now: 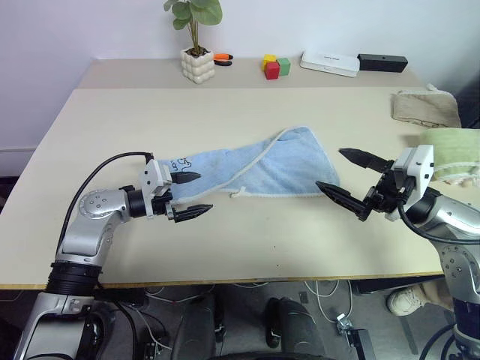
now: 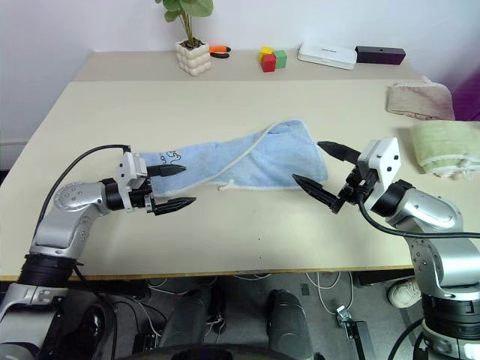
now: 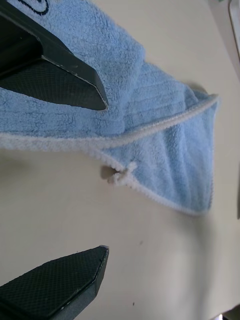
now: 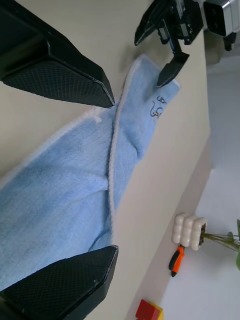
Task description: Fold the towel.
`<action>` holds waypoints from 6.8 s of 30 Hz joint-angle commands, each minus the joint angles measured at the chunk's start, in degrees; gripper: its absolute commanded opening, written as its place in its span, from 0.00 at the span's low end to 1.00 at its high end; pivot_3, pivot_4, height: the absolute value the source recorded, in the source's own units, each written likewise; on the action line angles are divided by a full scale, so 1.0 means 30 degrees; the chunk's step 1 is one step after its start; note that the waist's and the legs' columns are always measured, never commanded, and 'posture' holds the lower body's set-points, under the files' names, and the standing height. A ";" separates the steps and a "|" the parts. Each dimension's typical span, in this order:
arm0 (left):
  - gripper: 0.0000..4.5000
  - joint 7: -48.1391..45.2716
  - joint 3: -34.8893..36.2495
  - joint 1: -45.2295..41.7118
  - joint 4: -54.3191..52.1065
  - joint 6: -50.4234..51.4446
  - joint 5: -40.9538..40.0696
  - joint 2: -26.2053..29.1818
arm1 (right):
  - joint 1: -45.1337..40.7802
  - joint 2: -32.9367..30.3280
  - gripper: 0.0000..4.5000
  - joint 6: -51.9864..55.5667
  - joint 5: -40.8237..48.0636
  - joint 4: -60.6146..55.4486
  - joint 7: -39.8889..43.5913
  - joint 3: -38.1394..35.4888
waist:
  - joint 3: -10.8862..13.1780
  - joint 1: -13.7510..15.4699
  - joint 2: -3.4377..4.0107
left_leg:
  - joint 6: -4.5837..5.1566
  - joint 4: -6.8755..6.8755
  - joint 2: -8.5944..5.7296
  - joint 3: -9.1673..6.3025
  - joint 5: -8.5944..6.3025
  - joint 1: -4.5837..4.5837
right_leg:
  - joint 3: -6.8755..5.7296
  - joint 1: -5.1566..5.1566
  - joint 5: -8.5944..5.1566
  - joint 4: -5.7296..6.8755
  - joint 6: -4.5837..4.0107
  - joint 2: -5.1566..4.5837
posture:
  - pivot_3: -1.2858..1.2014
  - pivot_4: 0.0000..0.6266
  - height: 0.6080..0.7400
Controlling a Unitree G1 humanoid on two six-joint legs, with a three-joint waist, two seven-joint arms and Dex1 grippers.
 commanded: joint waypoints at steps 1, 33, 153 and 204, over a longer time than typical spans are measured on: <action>0.98 -0.0435 0.0747 -0.0378 0.0005 -0.0193 -0.0317 0.0519 | 0.0183 0.0130 1.00 -0.0171 0.0239 -0.1246 -0.0353 -0.0193 | 0.0000 0.0005 0.0001 | 0.0000 0.0000 0.0000 0.0001 0.0000 -0.0001 | 0.0001 -0.0001 0.0000 0.0000 0.0000 0.0000 | 0.52 0.24 1.00; 0.93 -0.0915 -0.2046 -0.2903 0.8417 -0.6683 0.6197 0.1225 | -0.2329 0.4018 1.00 -0.1532 -0.1180 -0.1568 -0.2380 0.3974 | -0.0003 0.0016 0.0018 | -0.0006 -0.0005 -0.0018 0.0031 0.0008 0.0002 | 0.0005 -0.0019 0.0014 0.0021 0.0021 0.0006 | 0.52 0.24 1.00; 0.00 -0.1290 0.3930 1.2980 -0.9242 -0.0927 -0.1837 0.3436 | -1.7546 0.7089 0.00 0.8562 -0.7739 1.7484 -0.6772 0.2882 | -0.0032 -0.0956 0.0088 | -0.0287 -0.0303 0.0011 0.0352 0.0180 0.0029 | 0.0179 -0.0254 0.0035 0.0068 0.0044 0.0046 | 0.52 0.24 1.00; 0.00 -0.3049 0.3051 1.0188 -0.6745 -0.1394 -0.1535 0.4094 | -1.1323 -0.7051 0.99 -2.5734 -2.9681 1.5081 -1.3742 1.1098 | -0.0031 -0.0680 0.0085 | -0.0297 -0.0292 0.0010 0.0390 0.0182 0.0066 | 0.0208 -0.0253 -0.0006 0.0039 -0.0025 0.0029 | 0.52 0.24 1.00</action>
